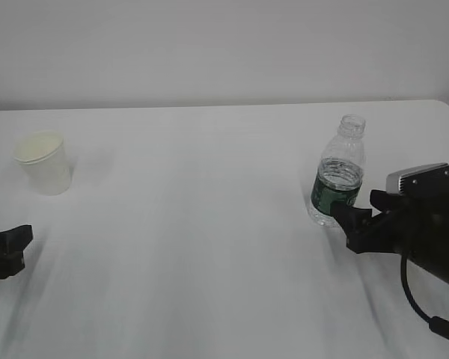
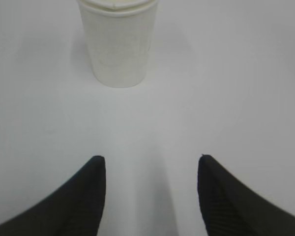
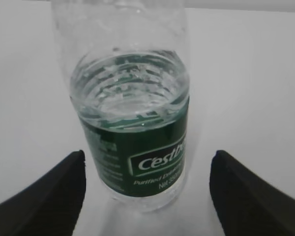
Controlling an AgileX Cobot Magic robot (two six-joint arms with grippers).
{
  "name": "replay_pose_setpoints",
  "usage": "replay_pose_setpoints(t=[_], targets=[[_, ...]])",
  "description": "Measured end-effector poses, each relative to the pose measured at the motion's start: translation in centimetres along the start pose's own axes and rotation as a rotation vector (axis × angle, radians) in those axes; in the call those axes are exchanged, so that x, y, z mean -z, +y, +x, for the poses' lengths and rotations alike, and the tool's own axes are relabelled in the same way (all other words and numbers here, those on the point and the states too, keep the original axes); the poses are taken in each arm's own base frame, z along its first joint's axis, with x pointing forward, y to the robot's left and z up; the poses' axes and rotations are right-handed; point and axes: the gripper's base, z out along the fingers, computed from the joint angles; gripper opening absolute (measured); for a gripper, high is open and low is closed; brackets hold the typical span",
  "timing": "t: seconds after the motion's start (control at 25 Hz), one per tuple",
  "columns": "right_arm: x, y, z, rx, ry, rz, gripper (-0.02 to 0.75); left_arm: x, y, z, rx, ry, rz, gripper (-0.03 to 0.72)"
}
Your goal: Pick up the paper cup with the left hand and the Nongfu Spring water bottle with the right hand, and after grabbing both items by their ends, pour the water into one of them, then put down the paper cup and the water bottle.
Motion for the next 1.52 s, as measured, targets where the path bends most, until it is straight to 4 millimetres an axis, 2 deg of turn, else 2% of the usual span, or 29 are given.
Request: replay_pose_setpoints(t=[1.32,1.52], targets=[[-1.4,-0.2,-1.3,0.030,-0.057,-0.026,0.596,-0.7,0.0,-0.8,-0.012,-0.035,0.002,0.421],[-2.3,-0.2,0.0,0.030,-0.022,-0.049,0.596,-1.1,0.1,-1.1,-0.017,-0.052,0.003,0.421]])
